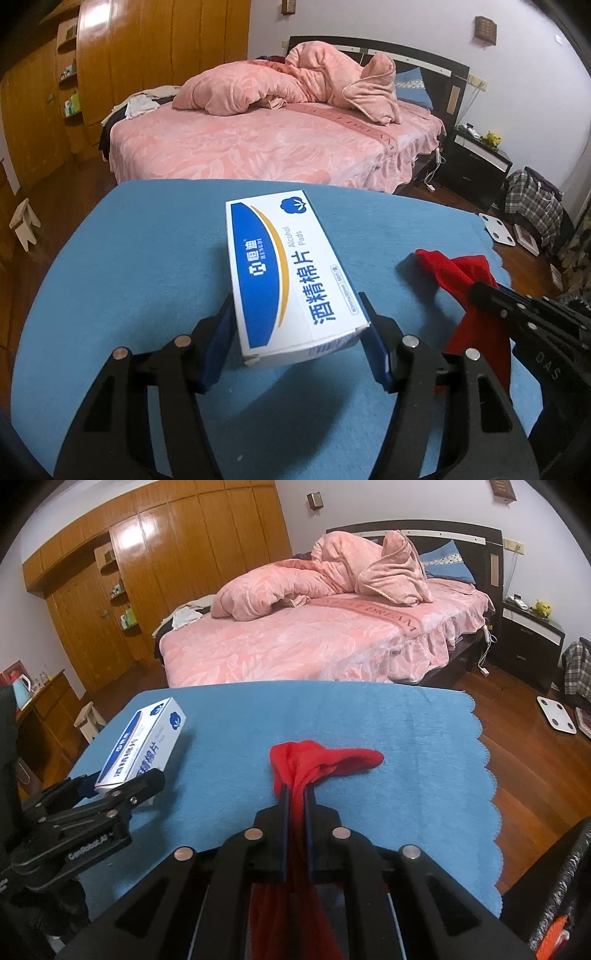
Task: Collect trash
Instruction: 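Grasp the white-blue alcohol pad box with the left gripper while the right gripper holds the glove, then carry the box and red glove over the black bin and open both grippers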
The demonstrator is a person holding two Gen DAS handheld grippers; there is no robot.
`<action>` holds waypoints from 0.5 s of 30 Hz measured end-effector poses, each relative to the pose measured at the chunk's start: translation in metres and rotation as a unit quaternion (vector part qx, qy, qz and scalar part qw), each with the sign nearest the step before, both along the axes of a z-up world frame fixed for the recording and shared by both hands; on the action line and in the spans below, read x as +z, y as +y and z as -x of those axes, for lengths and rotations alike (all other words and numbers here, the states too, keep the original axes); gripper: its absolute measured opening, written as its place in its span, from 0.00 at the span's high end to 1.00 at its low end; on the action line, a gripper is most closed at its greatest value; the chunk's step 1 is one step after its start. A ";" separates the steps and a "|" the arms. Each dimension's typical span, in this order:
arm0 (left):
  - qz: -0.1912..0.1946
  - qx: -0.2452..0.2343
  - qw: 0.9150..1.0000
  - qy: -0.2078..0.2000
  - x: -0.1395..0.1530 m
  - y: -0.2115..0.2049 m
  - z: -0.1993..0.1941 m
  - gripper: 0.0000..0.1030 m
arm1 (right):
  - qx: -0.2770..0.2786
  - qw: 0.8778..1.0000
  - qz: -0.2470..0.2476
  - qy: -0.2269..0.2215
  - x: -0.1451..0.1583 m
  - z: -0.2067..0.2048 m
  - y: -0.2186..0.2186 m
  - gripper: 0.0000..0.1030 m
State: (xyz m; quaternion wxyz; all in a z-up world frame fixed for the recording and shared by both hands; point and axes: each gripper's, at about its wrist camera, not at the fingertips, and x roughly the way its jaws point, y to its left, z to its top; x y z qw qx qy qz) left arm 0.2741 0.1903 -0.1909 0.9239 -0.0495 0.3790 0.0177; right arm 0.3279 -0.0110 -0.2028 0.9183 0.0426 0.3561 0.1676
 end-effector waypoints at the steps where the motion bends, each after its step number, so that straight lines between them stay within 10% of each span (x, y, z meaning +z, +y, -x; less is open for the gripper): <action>1: 0.001 -0.001 1.000 0.000 0.001 -0.001 0.003 0.41 | 0.000 1.000 -0.001 -0.001 0.002 0.002 -0.001 0.93; 15: -0.002 -0.006 1.000 -0.026 0.033 -0.017 0.040 0.42 | -0.001 1.000 -0.010 -0.028 0.035 0.034 -0.014 0.93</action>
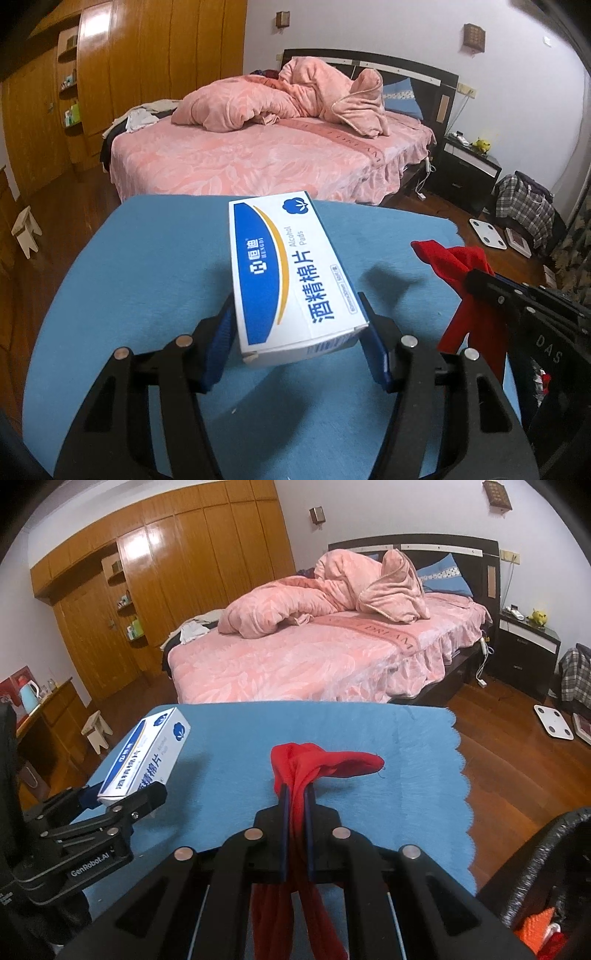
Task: Collect trash
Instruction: 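Carry the box and red glove over the black bin and open both grippers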
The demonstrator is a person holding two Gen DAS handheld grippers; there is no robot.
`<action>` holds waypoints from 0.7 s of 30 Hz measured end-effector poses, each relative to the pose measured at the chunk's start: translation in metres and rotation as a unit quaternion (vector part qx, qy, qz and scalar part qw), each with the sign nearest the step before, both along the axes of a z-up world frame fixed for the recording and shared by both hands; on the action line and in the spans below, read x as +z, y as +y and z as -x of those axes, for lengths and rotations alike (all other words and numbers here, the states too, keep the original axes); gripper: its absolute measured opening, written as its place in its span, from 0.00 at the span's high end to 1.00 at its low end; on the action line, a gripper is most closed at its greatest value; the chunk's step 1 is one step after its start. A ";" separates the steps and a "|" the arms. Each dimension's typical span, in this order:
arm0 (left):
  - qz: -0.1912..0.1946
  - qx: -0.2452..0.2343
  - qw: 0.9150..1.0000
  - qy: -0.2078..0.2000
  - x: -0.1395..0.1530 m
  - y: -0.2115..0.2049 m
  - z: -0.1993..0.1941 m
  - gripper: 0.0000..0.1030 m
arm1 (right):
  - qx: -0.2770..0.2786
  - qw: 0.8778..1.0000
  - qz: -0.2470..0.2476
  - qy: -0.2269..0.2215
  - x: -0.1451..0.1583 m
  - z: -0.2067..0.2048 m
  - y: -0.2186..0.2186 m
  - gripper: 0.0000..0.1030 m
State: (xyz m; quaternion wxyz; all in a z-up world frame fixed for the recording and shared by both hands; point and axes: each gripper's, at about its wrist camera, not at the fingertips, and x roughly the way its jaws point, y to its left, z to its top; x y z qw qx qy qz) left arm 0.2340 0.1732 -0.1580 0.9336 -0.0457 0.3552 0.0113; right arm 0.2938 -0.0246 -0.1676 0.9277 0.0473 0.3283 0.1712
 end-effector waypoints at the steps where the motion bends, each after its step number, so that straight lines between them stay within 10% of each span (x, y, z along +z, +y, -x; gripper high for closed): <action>1: 0.000 -0.001 1.000 -0.002 0.003 -0.001 0.003 0.42 | 0.000 1.000 -0.001 -0.002 0.003 0.003 -0.001 0.93; 21: 0.006 -0.041 0.998 -0.038 0.053 -0.053 0.065 0.43 | -0.027 0.997 -0.020 -0.064 0.068 0.095 -0.058 0.93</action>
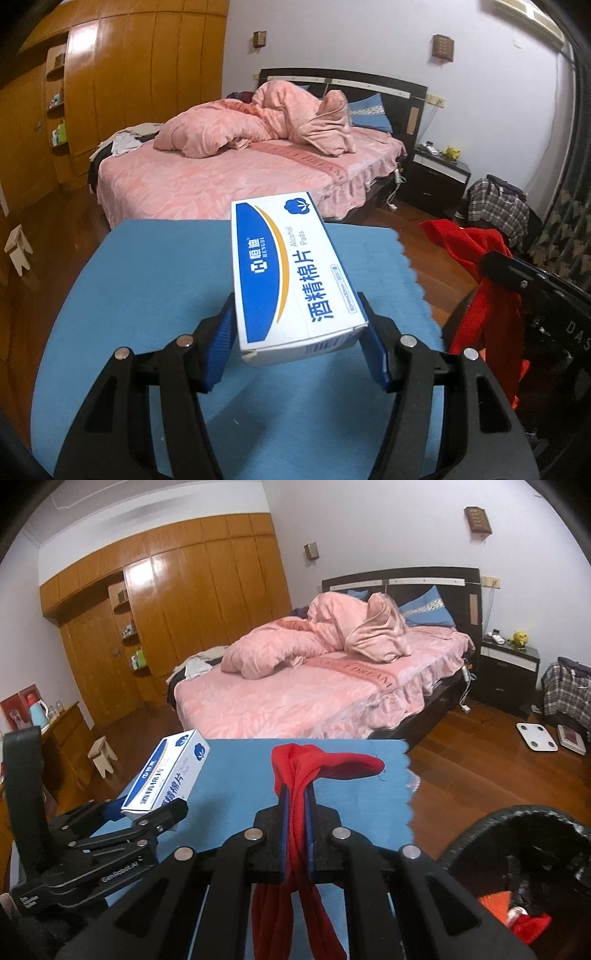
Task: Collect trash
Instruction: 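Carry the box and red glove over the black bin and open both grippers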
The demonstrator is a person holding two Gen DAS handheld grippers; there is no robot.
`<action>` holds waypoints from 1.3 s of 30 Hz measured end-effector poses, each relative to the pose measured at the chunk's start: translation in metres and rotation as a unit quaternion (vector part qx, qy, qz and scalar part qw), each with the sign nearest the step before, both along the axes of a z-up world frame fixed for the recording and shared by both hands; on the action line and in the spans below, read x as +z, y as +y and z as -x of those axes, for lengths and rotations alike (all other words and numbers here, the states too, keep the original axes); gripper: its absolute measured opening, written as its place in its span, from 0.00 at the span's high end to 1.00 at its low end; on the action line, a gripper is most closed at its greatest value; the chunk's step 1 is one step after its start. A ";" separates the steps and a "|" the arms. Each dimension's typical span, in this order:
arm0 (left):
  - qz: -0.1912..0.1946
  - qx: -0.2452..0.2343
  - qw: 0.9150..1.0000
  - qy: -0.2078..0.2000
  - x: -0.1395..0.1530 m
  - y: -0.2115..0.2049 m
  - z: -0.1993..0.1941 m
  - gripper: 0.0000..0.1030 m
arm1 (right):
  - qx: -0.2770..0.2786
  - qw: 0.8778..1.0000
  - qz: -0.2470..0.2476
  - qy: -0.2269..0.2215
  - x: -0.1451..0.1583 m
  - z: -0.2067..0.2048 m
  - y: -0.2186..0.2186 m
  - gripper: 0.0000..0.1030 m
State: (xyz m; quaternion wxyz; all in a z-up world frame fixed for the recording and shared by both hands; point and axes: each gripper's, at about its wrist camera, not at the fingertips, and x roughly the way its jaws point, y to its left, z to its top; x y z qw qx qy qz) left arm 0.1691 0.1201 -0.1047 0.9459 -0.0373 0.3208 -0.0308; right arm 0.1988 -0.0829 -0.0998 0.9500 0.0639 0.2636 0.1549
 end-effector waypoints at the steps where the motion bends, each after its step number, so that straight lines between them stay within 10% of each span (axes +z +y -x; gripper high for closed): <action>1: 0.002 -0.004 1.000 -0.002 0.002 -0.005 0.003 0.43 | -0.004 1.000 0.001 -0.002 0.002 0.006 -0.006 0.93; 39: -0.001 -0.215 0.977 -0.010 -0.009 -0.225 0.034 0.43 | -0.176 0.984 0.005 0.005 -0.010 0.092 -0.210 0.93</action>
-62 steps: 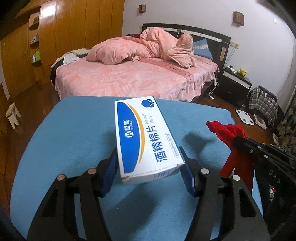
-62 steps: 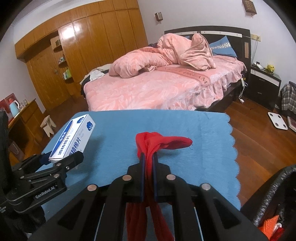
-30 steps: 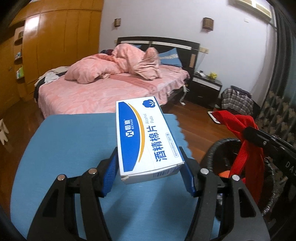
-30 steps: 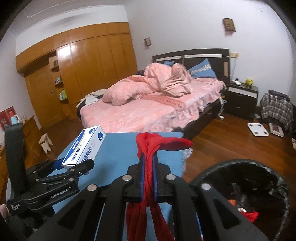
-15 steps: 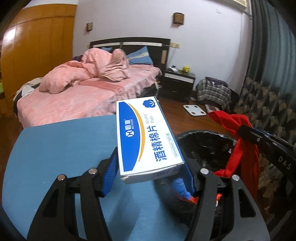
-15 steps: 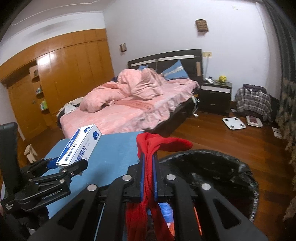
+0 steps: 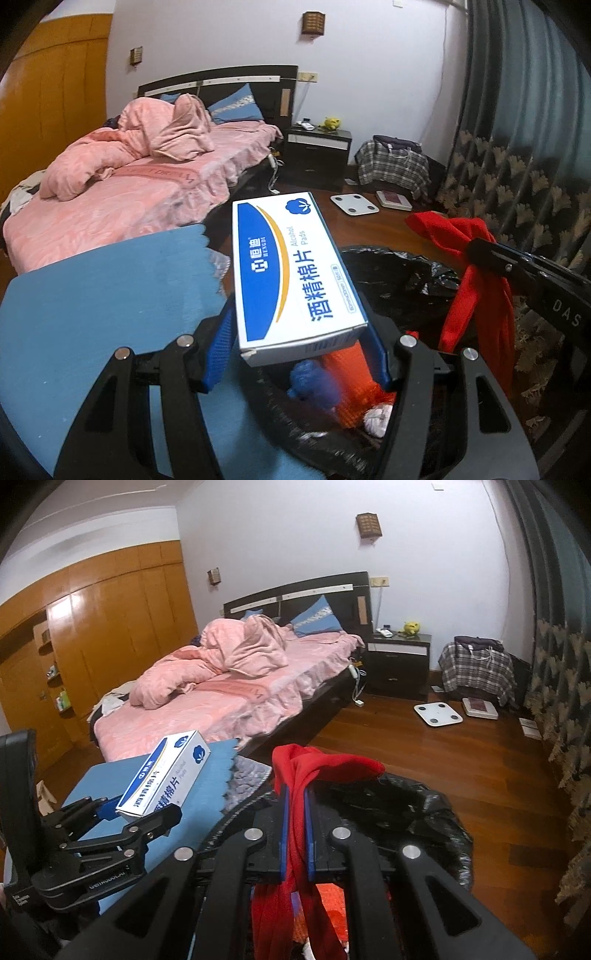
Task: Collect trash
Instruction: 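Carry the box and red glove over the black bin and open both grippers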
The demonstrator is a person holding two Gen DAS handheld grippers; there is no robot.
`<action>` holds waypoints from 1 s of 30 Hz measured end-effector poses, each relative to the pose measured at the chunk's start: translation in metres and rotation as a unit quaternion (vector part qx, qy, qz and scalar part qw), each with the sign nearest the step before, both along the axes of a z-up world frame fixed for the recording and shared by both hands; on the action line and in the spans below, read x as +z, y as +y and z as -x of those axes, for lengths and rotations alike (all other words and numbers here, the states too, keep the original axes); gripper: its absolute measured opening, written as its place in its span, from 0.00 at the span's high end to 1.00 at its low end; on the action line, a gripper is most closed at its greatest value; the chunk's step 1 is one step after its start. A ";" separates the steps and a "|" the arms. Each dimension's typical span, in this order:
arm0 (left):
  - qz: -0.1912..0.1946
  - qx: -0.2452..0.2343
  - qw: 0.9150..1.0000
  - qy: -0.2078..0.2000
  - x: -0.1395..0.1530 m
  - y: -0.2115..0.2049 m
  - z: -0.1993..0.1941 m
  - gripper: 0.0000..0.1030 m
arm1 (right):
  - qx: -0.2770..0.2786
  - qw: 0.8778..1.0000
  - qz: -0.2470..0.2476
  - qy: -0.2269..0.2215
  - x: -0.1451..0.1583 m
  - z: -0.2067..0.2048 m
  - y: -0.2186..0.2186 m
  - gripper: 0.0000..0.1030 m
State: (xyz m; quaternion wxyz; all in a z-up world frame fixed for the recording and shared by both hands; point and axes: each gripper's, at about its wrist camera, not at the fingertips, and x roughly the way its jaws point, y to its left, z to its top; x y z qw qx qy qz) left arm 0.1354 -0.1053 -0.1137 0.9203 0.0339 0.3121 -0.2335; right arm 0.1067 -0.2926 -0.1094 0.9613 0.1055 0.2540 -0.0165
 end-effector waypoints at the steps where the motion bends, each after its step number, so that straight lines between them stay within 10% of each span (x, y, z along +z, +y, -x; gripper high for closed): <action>1: 0.000 -0.004 1.000 0.000 -0.001 -0.004 -0.001 0.43 | -0.002 1.000 0.001 0.002 -0.001 -0.001 -0.003 0.93; 17: 0.005 -0.070 0.997 0.038 -0.032 -0.050 -0.030 0.43 | -0.013 0.999 0.000 0.033 -0.025 -0.020 -0.036 0.91; 30: 0.011 -0.033 0.999 0.018 -0.019 -0.020 -0.023 0.16 | -0.052 0.998 -0.008 0.045 -0.031 -0.005 -0.043 0.16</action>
